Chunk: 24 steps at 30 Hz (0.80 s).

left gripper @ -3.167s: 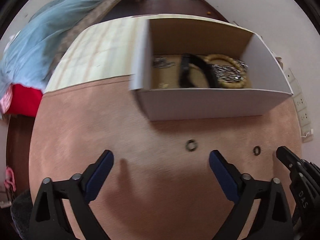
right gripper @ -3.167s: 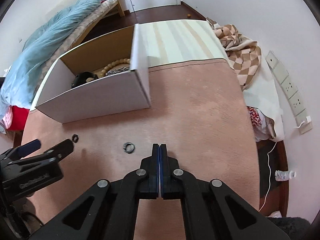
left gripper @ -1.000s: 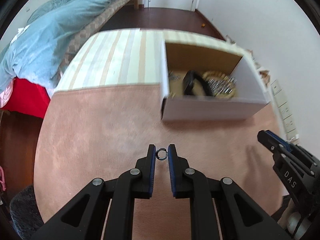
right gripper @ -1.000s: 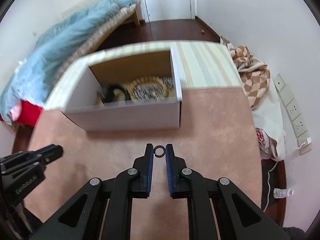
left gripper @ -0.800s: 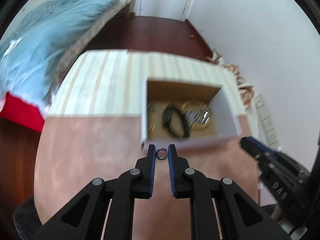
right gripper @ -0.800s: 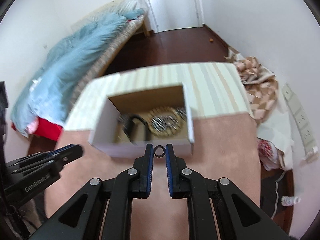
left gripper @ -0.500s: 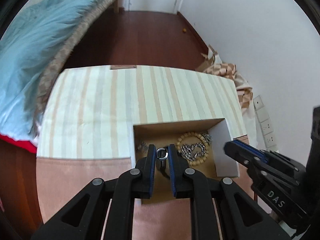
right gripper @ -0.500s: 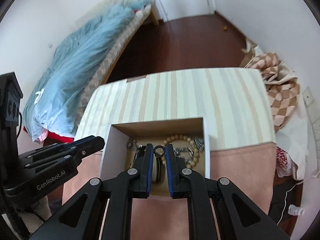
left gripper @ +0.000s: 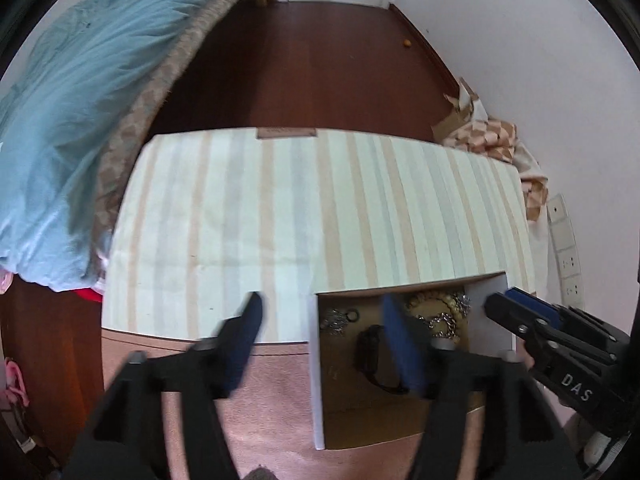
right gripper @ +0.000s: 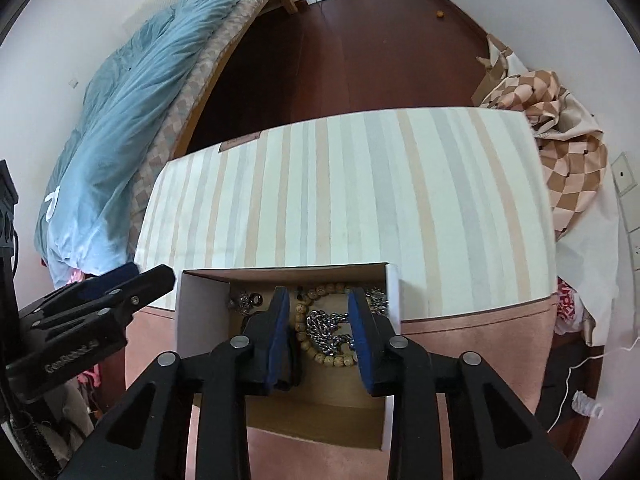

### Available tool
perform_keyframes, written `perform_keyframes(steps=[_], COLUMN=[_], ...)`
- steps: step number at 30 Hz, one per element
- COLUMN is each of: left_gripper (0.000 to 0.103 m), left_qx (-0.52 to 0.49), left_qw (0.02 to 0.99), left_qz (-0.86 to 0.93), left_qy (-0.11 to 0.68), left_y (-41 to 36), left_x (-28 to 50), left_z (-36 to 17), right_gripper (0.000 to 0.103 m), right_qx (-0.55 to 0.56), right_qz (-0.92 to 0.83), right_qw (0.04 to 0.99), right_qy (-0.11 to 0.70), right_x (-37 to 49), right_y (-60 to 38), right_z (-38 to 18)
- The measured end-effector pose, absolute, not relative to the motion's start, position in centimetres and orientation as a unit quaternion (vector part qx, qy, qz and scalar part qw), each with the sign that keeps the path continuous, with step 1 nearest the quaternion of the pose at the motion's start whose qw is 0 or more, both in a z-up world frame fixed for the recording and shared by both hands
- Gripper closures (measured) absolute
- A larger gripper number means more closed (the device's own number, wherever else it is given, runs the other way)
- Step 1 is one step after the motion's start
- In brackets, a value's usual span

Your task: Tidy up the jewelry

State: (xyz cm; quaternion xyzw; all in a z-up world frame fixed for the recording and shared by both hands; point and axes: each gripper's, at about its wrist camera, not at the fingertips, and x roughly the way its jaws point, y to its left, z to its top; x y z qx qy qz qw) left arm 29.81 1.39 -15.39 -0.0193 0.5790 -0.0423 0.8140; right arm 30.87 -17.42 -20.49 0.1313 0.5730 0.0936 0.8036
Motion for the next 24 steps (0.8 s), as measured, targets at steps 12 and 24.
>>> perform_keyframes(steps=[12,24], left_gripper=[0.007,0.0], left_qx=[0.011,0.011], left_qw=[0.832,0.845], left_qz=[0.022,0.03], left_qy=[0.555,0.534], left_y=[3.1,2.6], left_x=[25.3,20.5], left_z=[-14.5,-12.1], right_gripper=[0.006,0.001], right_qx=[0.019,-0.009], right_qz=[0.019,-0.008], right_qw=[0.83,0.836], right_qy=[0.558,0.549], right_x=[26.2,21.3], right_y=[-16.9,-16.3], right_z=[-18.4,-16.5])
